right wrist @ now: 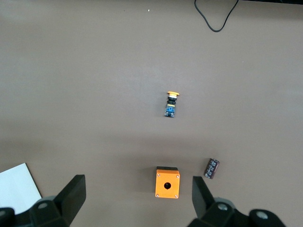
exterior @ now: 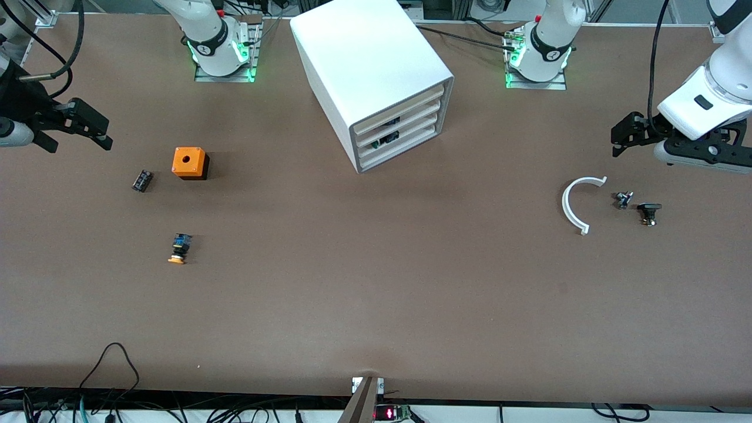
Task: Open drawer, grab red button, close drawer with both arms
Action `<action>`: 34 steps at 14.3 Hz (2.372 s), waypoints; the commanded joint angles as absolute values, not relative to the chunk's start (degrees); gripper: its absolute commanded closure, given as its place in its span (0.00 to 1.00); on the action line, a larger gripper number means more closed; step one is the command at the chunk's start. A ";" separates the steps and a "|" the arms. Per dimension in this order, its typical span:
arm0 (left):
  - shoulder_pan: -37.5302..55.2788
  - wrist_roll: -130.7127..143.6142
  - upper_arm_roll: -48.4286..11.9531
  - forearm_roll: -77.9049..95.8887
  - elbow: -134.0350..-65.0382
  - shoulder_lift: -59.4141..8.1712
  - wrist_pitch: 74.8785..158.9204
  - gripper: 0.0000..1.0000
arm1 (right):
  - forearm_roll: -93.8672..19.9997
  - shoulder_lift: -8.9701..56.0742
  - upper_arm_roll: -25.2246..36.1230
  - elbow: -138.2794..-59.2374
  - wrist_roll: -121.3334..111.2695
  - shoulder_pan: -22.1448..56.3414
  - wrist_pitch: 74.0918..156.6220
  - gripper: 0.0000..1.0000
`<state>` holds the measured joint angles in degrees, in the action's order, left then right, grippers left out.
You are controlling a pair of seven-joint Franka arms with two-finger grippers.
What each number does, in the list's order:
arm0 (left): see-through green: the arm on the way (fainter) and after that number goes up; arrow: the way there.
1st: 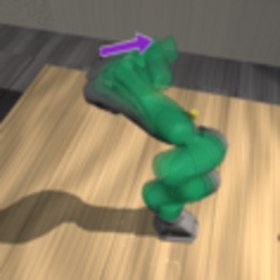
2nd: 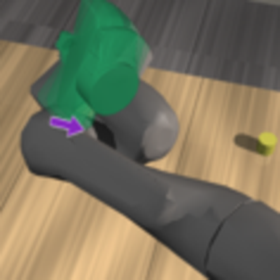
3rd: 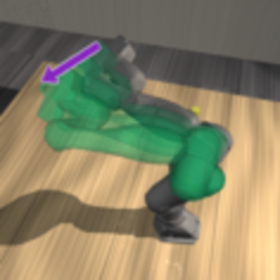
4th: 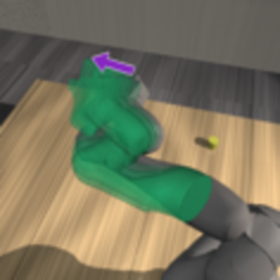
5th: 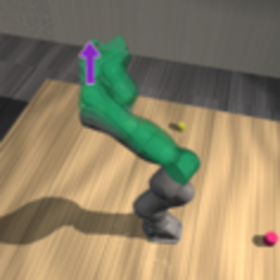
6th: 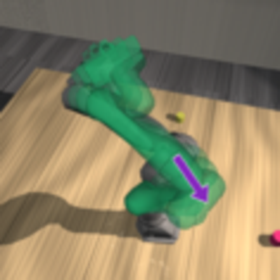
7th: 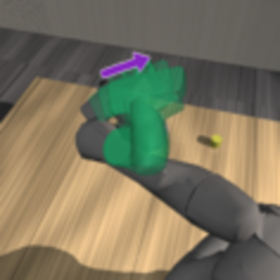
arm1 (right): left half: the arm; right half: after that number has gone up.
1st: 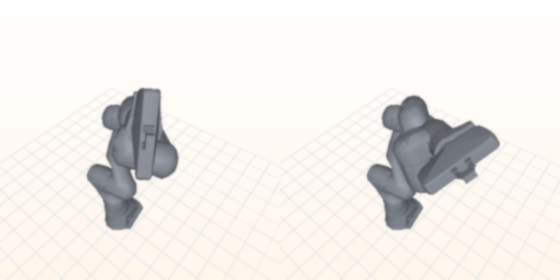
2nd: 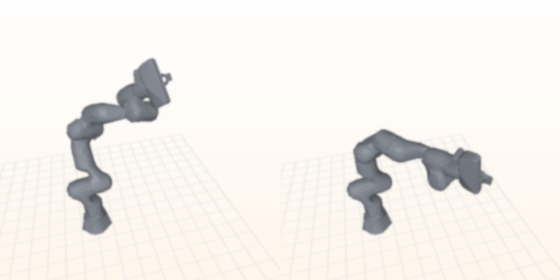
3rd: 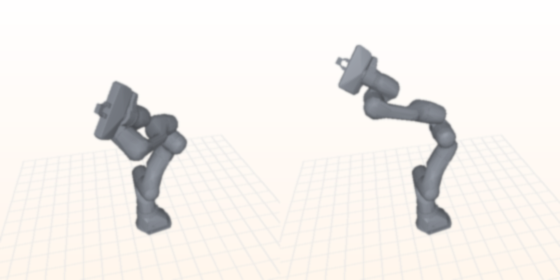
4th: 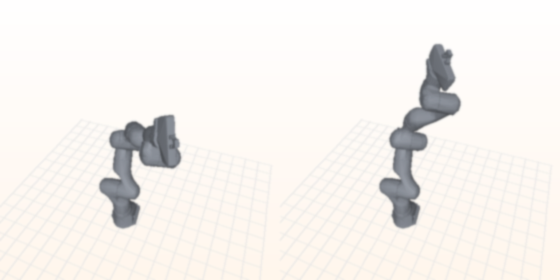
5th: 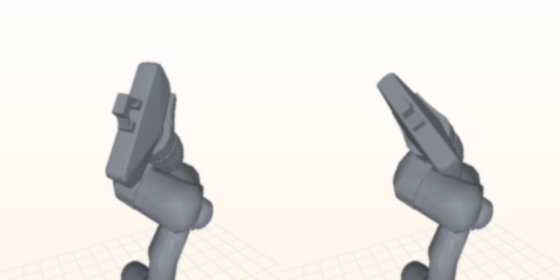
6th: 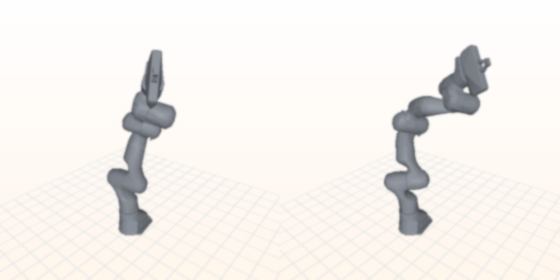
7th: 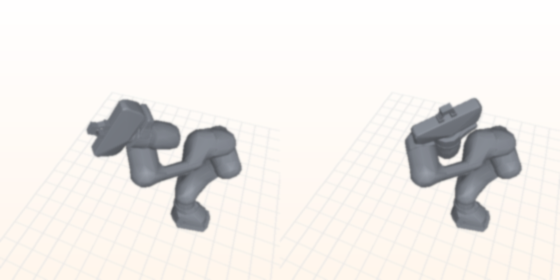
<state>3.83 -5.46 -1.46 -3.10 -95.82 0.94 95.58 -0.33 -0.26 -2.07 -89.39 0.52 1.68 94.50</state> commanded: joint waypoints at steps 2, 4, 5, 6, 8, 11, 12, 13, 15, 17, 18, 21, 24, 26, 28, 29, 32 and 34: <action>4.13 -5.80 -1.14 -2.02 -95.98 1.76 95.10 0.00 | 0.08 0.70 -2.64 -87.46 0.80 1.05 92.90 0.01; 4.13 -5.80 -1.23 -2.02 -95.98 1.76 95.10 0.00 | 0.09 0.53 -2.81 -87.36 1.05 1.14 92.64 0.01; 4.13 -5.80 -1.23 -2.02 -95.98 1.76 95.10 0.00 | 0.09 0.53 -2.81 -87.45 1.58 1.14 92.64 0.01; 4.13 -5.71 -1.23 -2.02 -95.98 1.76 95.01 0.00 | 0.00 0.44 -2.99 -87.54 1.93 1.14 92.64 0.01; 4.13 -5.71 -1.23 -1.93 -95.98 1.76 95.01 0.00 | 0.00 0.35 -2.99 -87.89 2.02 1.23 92.55 0.01; 3.96 -6.42 -1.05 1.12 -95.71 0.97 91.16 0.00 | 0.09 0.79 -2.99 -88.59 1.67 1.32 90.72 0.01; 3.78 -6.50 -0.88 2.53 -95.10 0.62 89.66 0.00 | 0.09 1.49 -2.99 -88.77 1.58 1.67 90.44 0.01; 4.13 -6.24 -1.05 2.46 -94.84 -0.60 88.78 0.00 | 0.17 3.15 -2.99 -88.86 1.32 1.67 90.44 0.01; 4.31 -6.59 -1.14 2.90 -93.18 -3.16 84.40 0.00 | 0.26 5.09 -2.99 -89.64 1.14 1.67 90.88 0.01; 4.74 -6.68 -1.14 5.87 -92.20 -4.74 81.84 0.00 | 0.26 6.93 -2.99 -90.61 1.32 1.76 92.28 0.01; 4.83 -6.68 -1.14 9.02 -92.28 -5.18 81.30 0.00 | 0.18 7.90 -2.99 -90.70 1.41 1.76 92.55 0.01; 5.01 -7.55 -1.14 19.64 -93.24 -8.69 78.41 0.00 | 0.09 10.80 -2.99 -90.62 2.37 3.24 94.04 0.01; 5.80 -13.16 -1.23 29.93 -97.19 -10.80 80.24 0.00 | 0.00 14.93 -2.99 -90.53 10.70 4.83 96.84 0.01; 5.63 -20.26 -1.76 39.94 -102.71 -12.39 84.87 0.00 | 0.00 16.95 -2.99 -90.53 13.96 6.50 99.57 0.01; 5.71 -26.95 -3.33 45.42 -109.39 -12.13 92.77 0.00 | -0.09 18.45 -2.99 -90.44 17.12 7.81 101.59 0.01; 5.36 -29.68 -5.25 48.31 -112.64 -11.95 97.08 0.00 | -0.26 19.33 -2.99 -90.44 18.70 8.52 102.38 0.01; 5.19 -35.49 -10.35 56.23 -120.82 -11.87 106.67 0.03 | -0.44 21.44 -2.99 -90.18 24.59 10.63 105.28 0.01; 5.36 -42.41 -12.65 62.37 -125.23 -12.39 109.86 0.10 | -0.53 22.49 -2.99 -90.09 29.16 12.12 106.95 0.01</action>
<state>5.69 -35.64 -10.89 56.92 -119.83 -14.00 106.92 -0.34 21.42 -3.01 -90.89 24.79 10.68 105.71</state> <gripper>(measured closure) 0.022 0.004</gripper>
